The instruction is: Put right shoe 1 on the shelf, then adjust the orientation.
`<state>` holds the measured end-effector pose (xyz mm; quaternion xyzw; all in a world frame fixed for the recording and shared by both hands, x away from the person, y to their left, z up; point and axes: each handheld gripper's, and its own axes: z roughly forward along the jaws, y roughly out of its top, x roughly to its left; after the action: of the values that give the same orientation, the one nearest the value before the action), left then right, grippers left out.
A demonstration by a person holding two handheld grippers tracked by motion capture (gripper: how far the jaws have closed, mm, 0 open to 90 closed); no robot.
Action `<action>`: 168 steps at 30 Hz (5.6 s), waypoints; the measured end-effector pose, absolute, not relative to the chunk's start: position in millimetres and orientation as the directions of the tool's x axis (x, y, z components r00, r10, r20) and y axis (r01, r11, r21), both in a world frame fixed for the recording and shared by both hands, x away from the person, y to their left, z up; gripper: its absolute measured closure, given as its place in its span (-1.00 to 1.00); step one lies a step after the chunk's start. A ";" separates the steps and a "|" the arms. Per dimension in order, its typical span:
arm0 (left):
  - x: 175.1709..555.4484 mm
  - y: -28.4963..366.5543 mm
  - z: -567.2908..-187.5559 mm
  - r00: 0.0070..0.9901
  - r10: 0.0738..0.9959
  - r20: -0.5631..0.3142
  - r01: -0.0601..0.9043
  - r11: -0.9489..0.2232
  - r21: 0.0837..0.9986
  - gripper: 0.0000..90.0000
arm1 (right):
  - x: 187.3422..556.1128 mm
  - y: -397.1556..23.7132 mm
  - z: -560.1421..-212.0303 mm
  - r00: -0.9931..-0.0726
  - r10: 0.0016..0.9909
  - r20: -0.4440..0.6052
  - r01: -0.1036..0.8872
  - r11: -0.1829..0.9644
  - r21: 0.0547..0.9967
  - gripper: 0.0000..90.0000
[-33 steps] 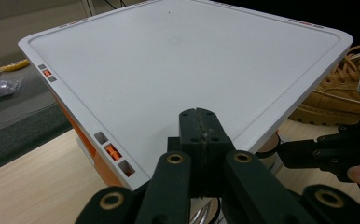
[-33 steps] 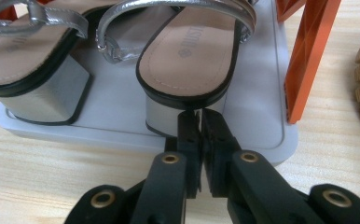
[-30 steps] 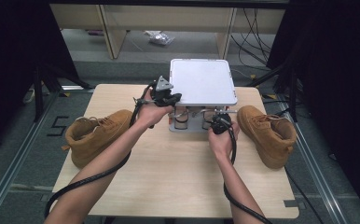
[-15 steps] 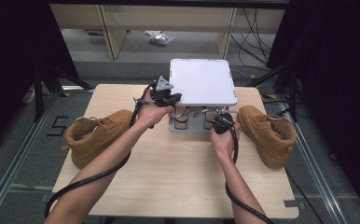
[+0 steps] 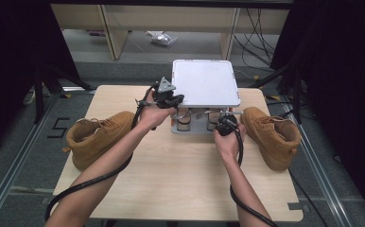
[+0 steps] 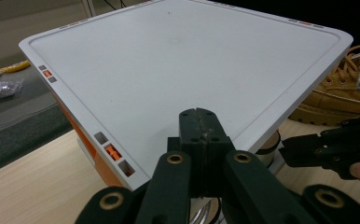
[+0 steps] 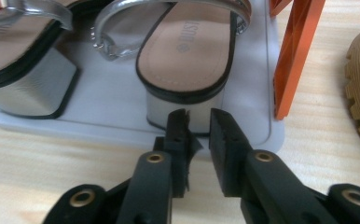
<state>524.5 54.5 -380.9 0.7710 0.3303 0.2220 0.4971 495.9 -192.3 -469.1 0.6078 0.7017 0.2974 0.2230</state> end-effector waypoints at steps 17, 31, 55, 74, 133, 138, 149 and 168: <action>524.7 55.1 -380.8 0.683 0.730 0.009 0.291 -0.283 0.914 1.00 | 443.3 -208.3 -454.3 -0.235 0.969 0.069 0.675 0.112 0.729 0.17; 522.5 55.0 -379.1 0.672 0.741 0.009 0.297 -0.280 0.913 0.84 | 411.5 -210.6 -461.3 -0.236 0.964 0.126 0.685 0.073 0.725 0.04; 475.3 108.6 -369.9 0.661 0.751 -0.009 0.308 -0.261 0.915 0.31 | 392.6 -220.8 -475.6 -0.234 0.958 0.162 0.658 0.033 0.752 -0.03; 427.1 188.8 -374.5 0.596 0.801 -0.056 0.352 -0.198 0.915 0.27 | 379.5 -224.3 -474.8 -0.239 0.956 0.172 0.665 0.032 0.746 -0.07; 397.3 304.9 -361.5 0.380 0.919 -0.104 0.412 -0.068 0.909 0.32 | 378.9 -227.0 -471.9 -0.223 0.957 0.184 0.679 0.018 0.734 -0.11; 400.5 315.5 -365.9 0.347 0.933 -0.097 0.425 -0.064 0.903 0.32 | 379.1 -227.4 -472.7 -0.234 0.952 0.197 0.673 0.013 0.739 -0.11; 410.0 332.1 -376.6 0.293 0.952 -0.088 0.481 -0.068 0.874 0.23 | 379.0 -226.7 -473.4 -0.230 0.953 0.196 0.678 0.012 0.735 -0.12; 421.2 341.1 -387.1 0.270 0.958 -0.095 0.548 -0.072 0.833 0.15 | 377.7 -223.9 -474.0 -0.200 0.955 0.220 0.689 -0.023 0.725 -0.12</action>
<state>421.2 341.1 -387.1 0.6868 0.5483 0.2538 0.4041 377.7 -223.9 -474.0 0.6076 0.6762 0.3775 0.1763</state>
